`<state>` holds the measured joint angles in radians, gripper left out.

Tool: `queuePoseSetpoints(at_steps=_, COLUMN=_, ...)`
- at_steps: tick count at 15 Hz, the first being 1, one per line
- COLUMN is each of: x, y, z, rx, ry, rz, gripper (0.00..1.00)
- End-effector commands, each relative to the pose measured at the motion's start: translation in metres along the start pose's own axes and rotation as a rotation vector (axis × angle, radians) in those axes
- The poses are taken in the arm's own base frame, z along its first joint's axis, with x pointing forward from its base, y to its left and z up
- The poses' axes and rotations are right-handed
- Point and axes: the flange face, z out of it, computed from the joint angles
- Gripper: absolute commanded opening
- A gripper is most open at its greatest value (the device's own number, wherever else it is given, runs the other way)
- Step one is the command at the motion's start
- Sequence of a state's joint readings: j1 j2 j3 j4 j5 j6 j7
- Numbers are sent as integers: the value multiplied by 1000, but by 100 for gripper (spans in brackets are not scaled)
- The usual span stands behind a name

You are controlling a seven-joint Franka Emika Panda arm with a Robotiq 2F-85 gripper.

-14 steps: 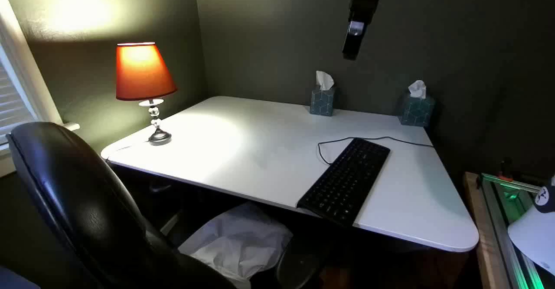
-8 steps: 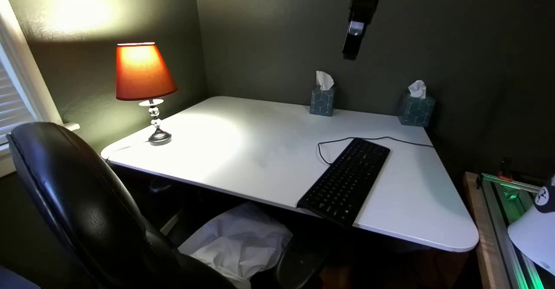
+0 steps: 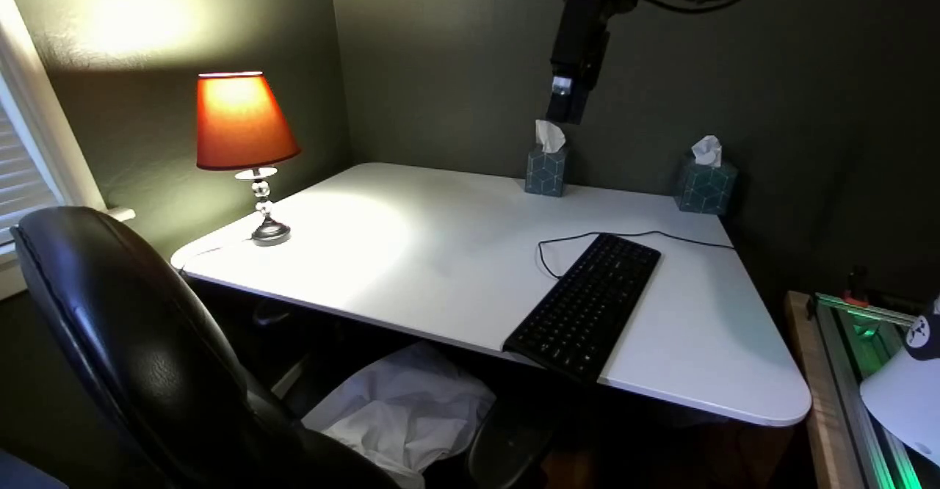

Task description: Press a key on the keyboard

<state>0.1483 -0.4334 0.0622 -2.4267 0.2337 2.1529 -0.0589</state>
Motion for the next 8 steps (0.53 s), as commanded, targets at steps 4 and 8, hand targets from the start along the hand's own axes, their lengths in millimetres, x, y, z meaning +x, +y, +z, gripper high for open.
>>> queuePoseSetpoints(at_steps=4, x=14, y=31, z=43, rx=-102, ry=93, rz=6, gripper=100)
queuePoseSetpoints(at_steps=8, x=7, y=53, z=66, rx=-147, ry=126, rz=34, gripper=100)
